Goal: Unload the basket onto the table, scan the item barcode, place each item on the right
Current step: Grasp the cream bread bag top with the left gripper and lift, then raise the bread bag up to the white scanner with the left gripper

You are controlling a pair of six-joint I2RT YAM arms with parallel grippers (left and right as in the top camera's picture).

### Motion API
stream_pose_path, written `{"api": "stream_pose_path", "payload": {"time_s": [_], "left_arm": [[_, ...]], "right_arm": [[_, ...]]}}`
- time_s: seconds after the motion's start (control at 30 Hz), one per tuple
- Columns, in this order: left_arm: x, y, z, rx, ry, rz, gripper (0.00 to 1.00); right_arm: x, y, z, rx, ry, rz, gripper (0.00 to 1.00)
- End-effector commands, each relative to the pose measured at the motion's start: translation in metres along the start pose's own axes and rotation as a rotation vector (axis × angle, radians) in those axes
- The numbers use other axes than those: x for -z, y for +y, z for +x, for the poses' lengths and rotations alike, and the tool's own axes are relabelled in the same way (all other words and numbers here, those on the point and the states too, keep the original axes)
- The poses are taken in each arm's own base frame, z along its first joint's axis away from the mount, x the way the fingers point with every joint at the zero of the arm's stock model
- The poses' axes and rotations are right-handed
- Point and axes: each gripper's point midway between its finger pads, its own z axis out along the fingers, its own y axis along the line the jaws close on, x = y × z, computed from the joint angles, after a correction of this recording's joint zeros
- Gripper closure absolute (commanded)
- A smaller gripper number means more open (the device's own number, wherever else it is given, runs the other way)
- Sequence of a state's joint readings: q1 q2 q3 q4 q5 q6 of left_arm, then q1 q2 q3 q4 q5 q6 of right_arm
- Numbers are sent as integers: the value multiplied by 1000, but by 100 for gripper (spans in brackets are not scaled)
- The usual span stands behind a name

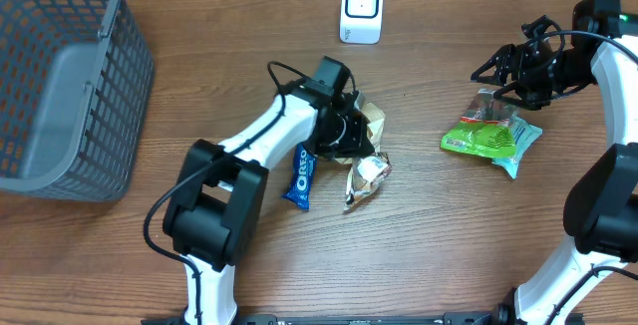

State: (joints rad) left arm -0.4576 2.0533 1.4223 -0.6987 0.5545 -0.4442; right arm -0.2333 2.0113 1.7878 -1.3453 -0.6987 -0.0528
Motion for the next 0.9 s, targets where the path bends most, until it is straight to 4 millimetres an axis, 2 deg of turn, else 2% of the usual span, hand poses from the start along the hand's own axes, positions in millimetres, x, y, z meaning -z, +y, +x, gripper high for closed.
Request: {"api": "stream_pose_path", "payload": {"time_s": [0.0, 0.07, 0.2, 0.37, 0.5, 0.87], "left_arm": [[72, -48, -21, -88, -96, 211, 96], [108, -64, -27, -109, -146, 272, 96], [170, -86, -39, -126, -288, 280, 96], [228, -106, -52, -84, -479, 231, 96], [257, -129, -59, -91, -564, 265, 96], [297, -174, -83, -70, -716, 448, 96]], "right_arm": [[14, 14, -4, 54, -47, 2, 28], [14, 14, -4, 54, -47, 1, 27], [14, 14, -4, 54, -47, 1, 27], [14, 14, -4, 54, -46, 1, 27], [14, 15, -4, 54, -45, 1, 27], [1, 22, 2, 93, -14, 43, 27]]}}
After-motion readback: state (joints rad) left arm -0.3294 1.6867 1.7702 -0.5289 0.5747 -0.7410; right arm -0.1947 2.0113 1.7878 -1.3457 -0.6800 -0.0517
